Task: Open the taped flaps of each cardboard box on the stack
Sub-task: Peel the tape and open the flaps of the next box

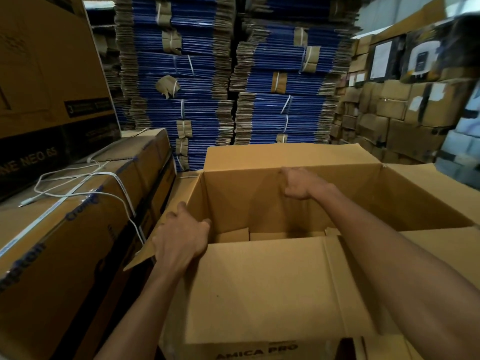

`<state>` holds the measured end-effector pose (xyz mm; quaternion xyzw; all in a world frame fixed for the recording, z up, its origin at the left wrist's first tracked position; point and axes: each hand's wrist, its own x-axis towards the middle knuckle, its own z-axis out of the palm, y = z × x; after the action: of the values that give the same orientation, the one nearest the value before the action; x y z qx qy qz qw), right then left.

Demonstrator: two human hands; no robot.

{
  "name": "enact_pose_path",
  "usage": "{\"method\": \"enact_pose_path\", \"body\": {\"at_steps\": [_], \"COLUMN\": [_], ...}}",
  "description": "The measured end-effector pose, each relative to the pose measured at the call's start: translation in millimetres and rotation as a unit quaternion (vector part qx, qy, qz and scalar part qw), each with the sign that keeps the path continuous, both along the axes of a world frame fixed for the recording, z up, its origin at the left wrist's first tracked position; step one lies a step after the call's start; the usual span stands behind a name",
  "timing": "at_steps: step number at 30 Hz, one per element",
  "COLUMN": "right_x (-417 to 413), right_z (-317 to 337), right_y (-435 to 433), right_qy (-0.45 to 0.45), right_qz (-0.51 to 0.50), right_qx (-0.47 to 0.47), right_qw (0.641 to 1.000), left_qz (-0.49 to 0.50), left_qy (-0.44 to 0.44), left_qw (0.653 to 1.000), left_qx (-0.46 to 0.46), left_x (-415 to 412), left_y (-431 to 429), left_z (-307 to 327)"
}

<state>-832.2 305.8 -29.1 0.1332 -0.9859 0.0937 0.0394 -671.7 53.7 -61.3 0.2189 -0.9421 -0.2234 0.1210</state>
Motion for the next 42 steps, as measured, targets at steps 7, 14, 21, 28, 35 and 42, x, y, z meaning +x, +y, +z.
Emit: {"method": "enact_pose_path", "body": {"at_steps": [7,14,21,28,35,42], "right_x": [89,174,220,226,219,204], "right_z": [-2,-27,-77,-120,-207,-235], "right_y": [24,79,165,229,252,232], "right_qy": [0.042,0.178,0.207,0.226,0.014,-0.050], "right_qz": [-0.011,-0.089,-0.159,-0.236,-0.265,-0.254], "right_qx": [-0.114,-0.150,-0.079,-0.379,-0.794,-0.644], "right_qw": [0.993,0.969,0.962,0.866,0.546,0.720], "left_qz": [-0.037,-0.164,-0.189,-0.038,0.022,-0.034], "left_qy": [0.077,0.171,0.251,0.383,0.157,0.098], "left_qw": [0.995,0.964,0.949,0.862,0.857,0.890], "left_qx": [-0.051,-0.125,-0.034,0.331,0.491,0.443], "left_x": [4,20,58,92,93,79], "left_y": [0,-8,-17,-14,20,21], "left_z": [-5,-22,-54,-107,-166,-182]}}
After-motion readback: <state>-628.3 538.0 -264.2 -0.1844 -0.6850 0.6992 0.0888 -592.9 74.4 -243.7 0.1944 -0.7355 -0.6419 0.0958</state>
